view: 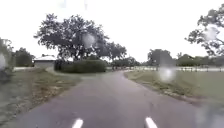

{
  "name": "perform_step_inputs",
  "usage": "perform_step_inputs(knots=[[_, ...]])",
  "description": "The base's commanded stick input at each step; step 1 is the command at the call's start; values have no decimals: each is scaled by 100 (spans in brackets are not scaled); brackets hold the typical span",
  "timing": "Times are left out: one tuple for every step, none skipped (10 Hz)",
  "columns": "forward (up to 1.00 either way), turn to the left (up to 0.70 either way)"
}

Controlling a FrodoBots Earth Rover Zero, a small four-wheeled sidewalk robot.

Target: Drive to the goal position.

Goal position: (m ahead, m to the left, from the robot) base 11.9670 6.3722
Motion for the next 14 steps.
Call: perform_step_inputs(knots=[[85, 0], [85, 0], [85, 6], [85, 31], [85, 34], [85, 34], [85, 34], [85, 32], [85, 4], [85, 0], [85, 0], [85, 0], [85, 0], [85, 0]])
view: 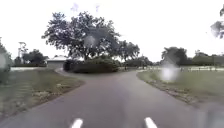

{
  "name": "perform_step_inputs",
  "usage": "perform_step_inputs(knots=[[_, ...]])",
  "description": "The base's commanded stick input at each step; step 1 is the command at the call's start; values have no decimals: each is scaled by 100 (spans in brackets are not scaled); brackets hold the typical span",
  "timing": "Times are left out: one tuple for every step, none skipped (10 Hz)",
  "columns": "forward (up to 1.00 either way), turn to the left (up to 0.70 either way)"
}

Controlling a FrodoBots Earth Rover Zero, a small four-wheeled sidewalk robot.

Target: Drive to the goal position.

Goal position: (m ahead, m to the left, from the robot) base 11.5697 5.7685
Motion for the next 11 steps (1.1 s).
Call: perform_step_inputs(knots=[[85, 0], [85, 0], [85, 0], [85, 0], [85, 0], [85, 0], [85, 0], [85, 0], [85, 0], [85, 0], [85, 0]])
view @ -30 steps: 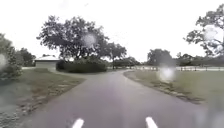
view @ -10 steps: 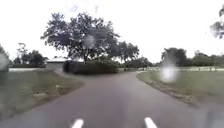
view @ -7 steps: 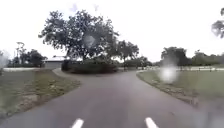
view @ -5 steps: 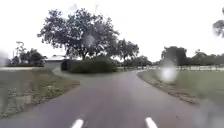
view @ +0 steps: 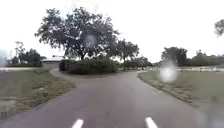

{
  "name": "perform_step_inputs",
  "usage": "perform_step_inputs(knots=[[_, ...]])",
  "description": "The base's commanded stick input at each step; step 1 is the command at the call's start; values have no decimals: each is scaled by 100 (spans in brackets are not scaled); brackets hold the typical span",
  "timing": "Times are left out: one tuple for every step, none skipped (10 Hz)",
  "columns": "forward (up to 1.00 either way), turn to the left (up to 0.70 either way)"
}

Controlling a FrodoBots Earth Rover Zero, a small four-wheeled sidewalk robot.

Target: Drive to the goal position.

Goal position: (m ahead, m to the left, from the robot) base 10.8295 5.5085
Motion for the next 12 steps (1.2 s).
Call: perform_step_inputs(knots=[[85, 0], [85, 22], [85, 34], [85, 34], [85, 34], [85, 34], [85, 34], [85, 34], [85, 34], [85, 34], [85, 28], [85, 0]])
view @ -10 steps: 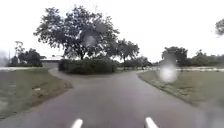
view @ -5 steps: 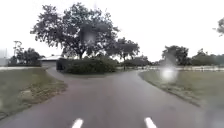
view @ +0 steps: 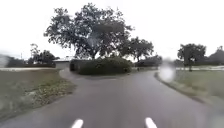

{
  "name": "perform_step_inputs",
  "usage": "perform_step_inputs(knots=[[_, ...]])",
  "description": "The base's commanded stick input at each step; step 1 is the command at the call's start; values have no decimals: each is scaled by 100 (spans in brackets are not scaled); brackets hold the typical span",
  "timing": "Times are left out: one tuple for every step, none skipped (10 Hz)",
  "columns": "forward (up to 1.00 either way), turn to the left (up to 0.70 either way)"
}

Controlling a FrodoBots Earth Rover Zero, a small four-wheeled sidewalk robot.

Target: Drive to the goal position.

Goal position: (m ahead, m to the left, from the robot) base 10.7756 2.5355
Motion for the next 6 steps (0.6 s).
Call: perform_step_inputs(knots=[[85, 0], [85, 0], [85, 0], [85, 0], [85, 0], [85, 0]])
